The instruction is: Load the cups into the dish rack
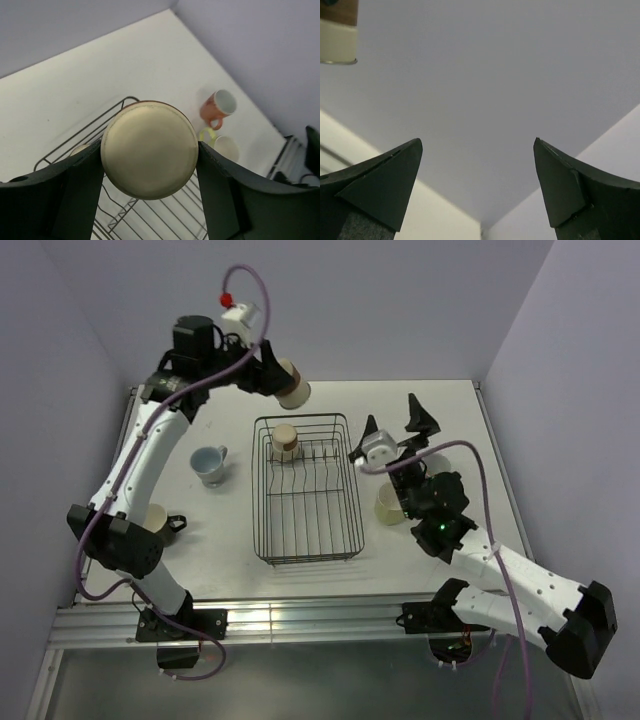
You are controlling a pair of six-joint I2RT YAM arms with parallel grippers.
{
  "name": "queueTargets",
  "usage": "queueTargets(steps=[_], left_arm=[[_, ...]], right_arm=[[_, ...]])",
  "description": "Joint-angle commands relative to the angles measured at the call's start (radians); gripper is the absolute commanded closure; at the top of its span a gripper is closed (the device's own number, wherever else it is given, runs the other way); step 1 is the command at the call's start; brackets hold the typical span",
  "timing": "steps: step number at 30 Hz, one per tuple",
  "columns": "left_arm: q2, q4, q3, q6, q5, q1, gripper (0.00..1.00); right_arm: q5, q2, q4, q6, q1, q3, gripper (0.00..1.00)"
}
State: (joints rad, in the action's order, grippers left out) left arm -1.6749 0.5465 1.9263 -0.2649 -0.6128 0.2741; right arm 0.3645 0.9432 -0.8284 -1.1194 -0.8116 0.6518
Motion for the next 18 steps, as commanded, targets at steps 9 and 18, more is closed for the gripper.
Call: queueTargets(steps=[9,18], left_arm=[[-0.002,-0.071,-0.121,0.182,0.435,0.283,1.00],[-0.077,-0.141,-0.187,0.170,0.554,0.373,1.00]], right_arm=[[-0.082,-0.063,1.023,0.777,0.389,0.192,0.00],[-0.211,-0.020,1.144,0.943,0.514,0.223,0.00]])
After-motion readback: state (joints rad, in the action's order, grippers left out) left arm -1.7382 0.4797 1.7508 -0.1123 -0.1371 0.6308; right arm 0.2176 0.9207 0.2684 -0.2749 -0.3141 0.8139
